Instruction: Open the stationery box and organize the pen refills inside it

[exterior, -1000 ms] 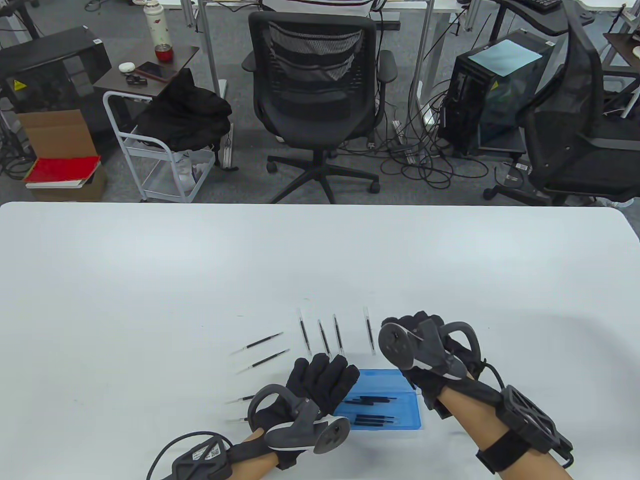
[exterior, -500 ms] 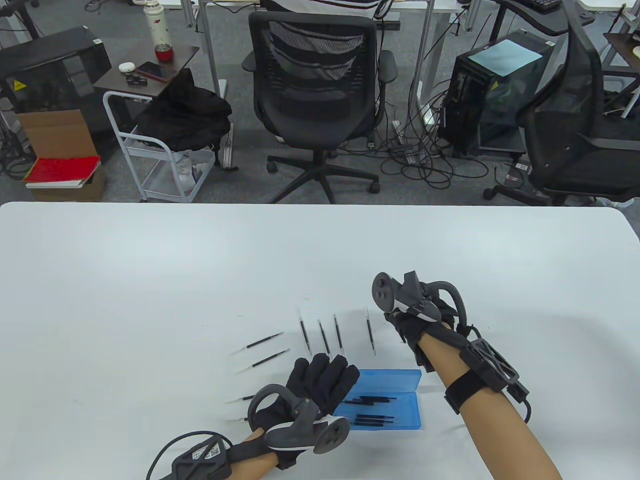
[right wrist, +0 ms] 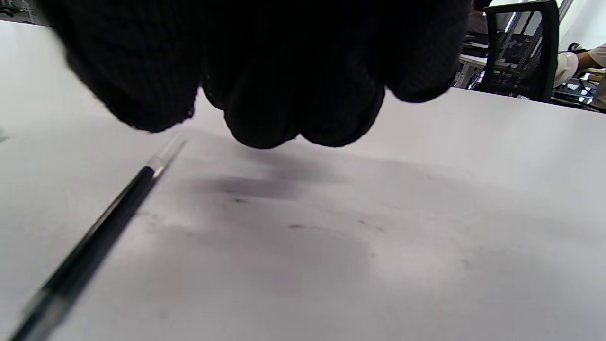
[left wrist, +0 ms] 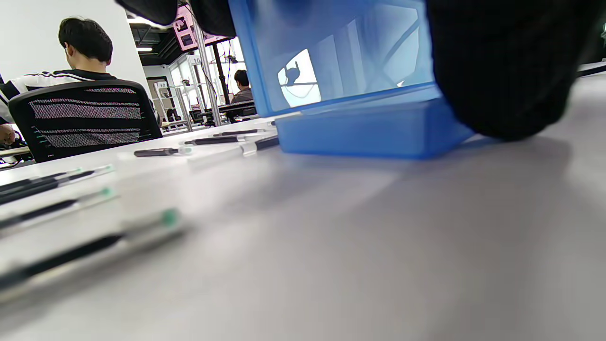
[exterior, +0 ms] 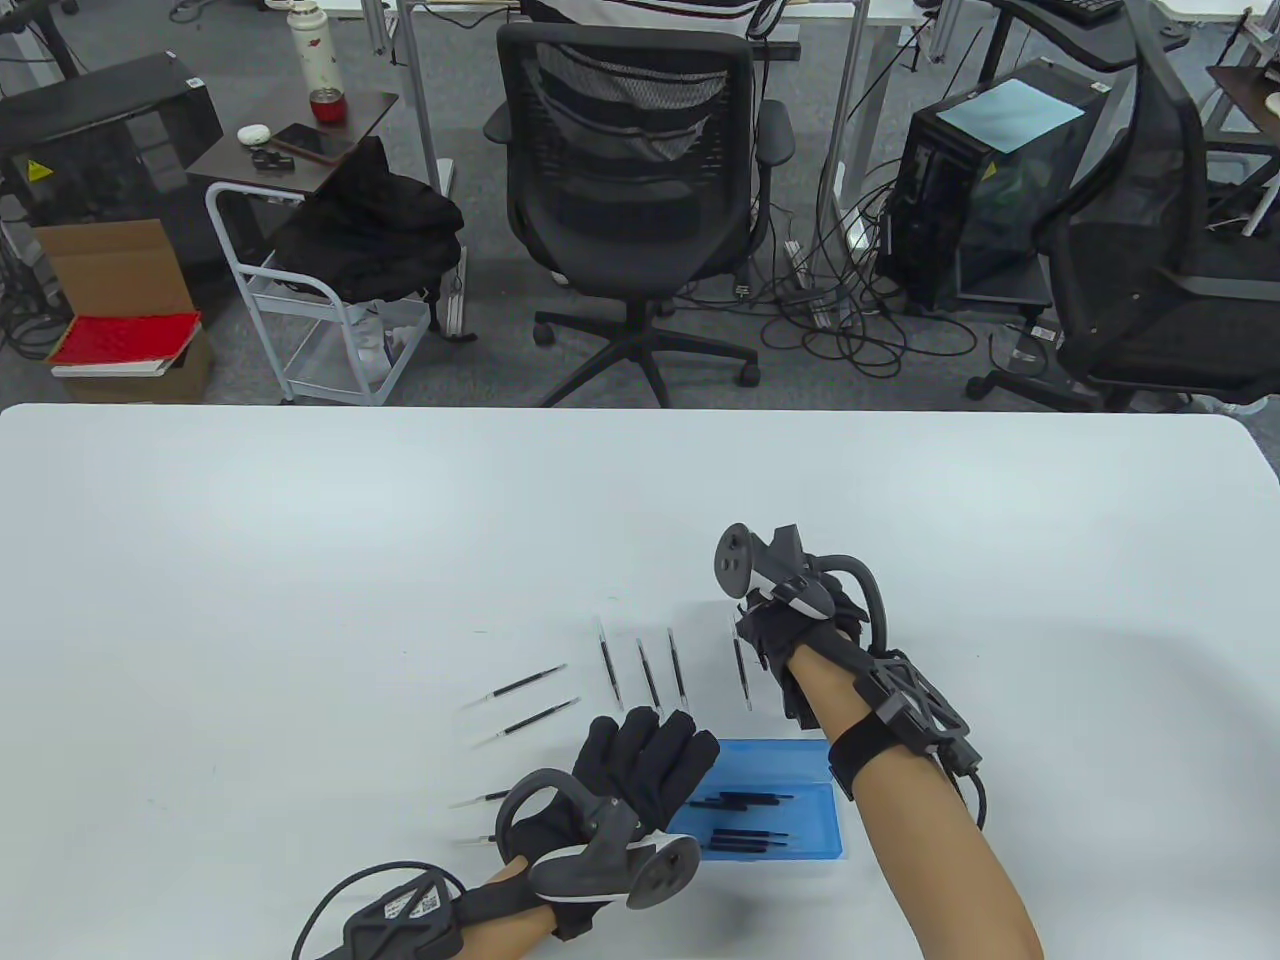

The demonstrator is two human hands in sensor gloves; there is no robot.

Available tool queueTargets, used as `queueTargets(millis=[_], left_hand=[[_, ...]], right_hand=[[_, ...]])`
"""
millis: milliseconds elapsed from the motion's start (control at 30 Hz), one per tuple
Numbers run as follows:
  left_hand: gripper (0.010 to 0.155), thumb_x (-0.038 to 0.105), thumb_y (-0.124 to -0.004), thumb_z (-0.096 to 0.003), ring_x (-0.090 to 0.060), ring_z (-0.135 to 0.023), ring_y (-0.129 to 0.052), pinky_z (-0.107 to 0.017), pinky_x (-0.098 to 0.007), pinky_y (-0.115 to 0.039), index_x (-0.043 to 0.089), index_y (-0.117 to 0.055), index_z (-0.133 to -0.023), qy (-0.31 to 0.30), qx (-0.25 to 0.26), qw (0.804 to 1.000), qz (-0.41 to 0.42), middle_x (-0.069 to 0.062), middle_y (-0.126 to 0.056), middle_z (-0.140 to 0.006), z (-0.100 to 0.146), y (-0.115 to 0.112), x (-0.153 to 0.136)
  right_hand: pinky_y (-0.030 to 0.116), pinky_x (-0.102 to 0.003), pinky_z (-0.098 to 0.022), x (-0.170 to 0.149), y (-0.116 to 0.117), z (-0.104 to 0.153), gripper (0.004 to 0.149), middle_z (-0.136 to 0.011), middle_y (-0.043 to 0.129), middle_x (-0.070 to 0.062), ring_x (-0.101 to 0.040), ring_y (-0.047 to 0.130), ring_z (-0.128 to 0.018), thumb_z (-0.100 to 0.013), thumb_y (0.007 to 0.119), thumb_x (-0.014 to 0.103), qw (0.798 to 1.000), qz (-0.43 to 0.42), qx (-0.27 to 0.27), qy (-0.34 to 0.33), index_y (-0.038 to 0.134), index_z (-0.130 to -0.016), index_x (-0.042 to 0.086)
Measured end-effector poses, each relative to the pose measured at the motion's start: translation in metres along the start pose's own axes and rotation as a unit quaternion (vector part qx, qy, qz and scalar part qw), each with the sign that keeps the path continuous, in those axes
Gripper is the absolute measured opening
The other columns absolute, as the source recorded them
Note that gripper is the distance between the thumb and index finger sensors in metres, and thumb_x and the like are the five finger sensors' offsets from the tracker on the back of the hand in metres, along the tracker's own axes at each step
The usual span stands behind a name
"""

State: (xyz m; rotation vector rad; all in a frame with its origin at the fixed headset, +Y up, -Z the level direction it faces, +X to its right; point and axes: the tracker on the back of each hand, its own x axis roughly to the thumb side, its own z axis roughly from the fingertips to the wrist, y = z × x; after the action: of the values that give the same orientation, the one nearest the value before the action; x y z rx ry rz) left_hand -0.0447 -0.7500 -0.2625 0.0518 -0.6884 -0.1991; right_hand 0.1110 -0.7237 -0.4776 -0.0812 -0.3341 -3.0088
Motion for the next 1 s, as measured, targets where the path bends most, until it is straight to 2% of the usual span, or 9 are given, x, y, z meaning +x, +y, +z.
queueTargets(millis=[367, 733, 1000], left_hand=[[0.118, 0.064, -0.082, -0.0401, -0.050, -0.117, -0.039, -0.082, -0.068, -0.046, 0.018, -0.007, -0.118, 0.000, 0.000, 1.000, -0.002, -0.015, -0.015, -0.128, 0.000, 0.000, 0.000], [0.118, 0.065, -0.082, -0.0402, -0.050, -0.117, -0.040, -0.082, -0.068, -0.046, 0.019, -0.007, -0.118, 0.000, 0.000, 1.000, -0.003, -0.015, -0.015, -0.128, 0.000, 0.000, 0.000], [0.118, 0.065, -0.082, -0.0402, -0.050, -0.117, -0.040, -0.082, -0.068, -0.046, 0.019, -0.007, -0.118, 0.000, 0.000, 1.000, -0.004, -0.015, -0.015, -0.128, 0.001, 0.000, 0.001]], right_hand=[[0.080, -0.055, -0.062, 0.020, 0.011, -0.001, 0.056, -0.069, 0.107, -0.004, -0.030, 0.103, -0.064, -0.037, 0.093, 0.043, 1.000, 0.005, 0.017, -0.011, 0.086, -0.088, 0.019], [0.082, -0.055, -0.059, 0.033, 0.016, 0.001, 0.053, -0.065, 0.107, -0.002, -0.029, 0.105, -0.061, -0.036, 0.096, 0.038, 0.999, 0.049, -0.019, 0.012, 0.087, -0.084, 0.019], [0.084, -0.055, -0.057, 0.036, 0.015, 0.004, 0.050, -0.064, 0.108, -0.002, -0.030, 0.106, -0.060, -0.036, 0.097, 0.033, 0.998, 0.054, -0.020, 0.034, 0.088, -0.083, 0.018]])
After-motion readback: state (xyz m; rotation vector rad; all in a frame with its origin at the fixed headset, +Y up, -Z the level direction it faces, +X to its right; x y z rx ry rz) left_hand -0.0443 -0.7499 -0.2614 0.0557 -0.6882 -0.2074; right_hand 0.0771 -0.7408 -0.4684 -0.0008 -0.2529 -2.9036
